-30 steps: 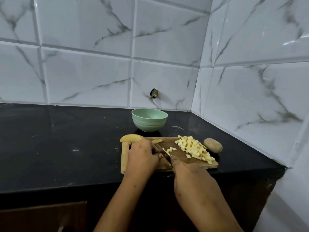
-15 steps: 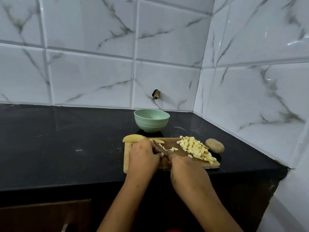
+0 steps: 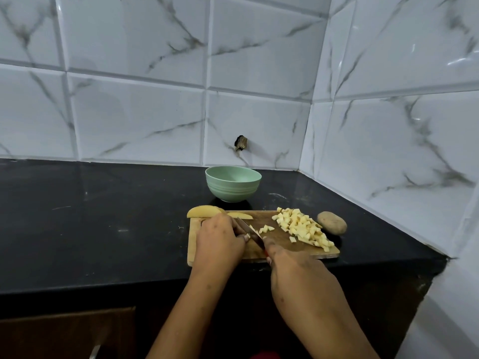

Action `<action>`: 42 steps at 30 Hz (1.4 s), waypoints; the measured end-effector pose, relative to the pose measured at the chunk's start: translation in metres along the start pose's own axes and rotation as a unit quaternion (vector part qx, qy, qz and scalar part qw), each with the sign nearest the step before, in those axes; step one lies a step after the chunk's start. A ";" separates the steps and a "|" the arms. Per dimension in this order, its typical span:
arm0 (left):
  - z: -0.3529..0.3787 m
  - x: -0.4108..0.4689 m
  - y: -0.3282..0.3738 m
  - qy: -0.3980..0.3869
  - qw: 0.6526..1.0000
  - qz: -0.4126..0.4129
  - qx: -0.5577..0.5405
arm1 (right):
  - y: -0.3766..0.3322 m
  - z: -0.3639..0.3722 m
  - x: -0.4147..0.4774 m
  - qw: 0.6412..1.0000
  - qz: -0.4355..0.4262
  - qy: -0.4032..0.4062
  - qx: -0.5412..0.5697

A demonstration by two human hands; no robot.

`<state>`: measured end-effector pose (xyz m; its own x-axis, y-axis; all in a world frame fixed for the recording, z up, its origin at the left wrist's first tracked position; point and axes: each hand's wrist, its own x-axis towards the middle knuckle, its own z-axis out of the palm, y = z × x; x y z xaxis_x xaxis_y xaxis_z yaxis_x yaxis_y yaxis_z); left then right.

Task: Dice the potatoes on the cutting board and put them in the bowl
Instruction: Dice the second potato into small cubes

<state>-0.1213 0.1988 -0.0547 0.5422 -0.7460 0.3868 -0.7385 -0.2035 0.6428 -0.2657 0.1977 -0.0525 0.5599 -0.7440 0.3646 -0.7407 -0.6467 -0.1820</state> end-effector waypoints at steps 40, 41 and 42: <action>0.002 -0.006 0.003 0.052 0.998 0.000 0.025 | -0.006 -0.003 0.008 0.998 -0.009 -0.032 -0.045; 0.003 -0.005 0.003 0.052 0.998 -0.003 0.027 | -0.008 -0.003 0.007 0.997 -0.008 -0.043 -0.057; 0.004 -0.004 0.002 0.052 0.998 -0.005 0.029 | -0.010 -0.003 0.007 0.996 -0.008 -0.053 -0.067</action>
<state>-0.1266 0.1989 -0.0579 0.5866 -0.6747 0.4480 -0.7527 -0.2499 0.6091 -0.2552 0.1995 -0.0455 0.6037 -0.7515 0.2663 -0.7699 -0.6362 -0.0499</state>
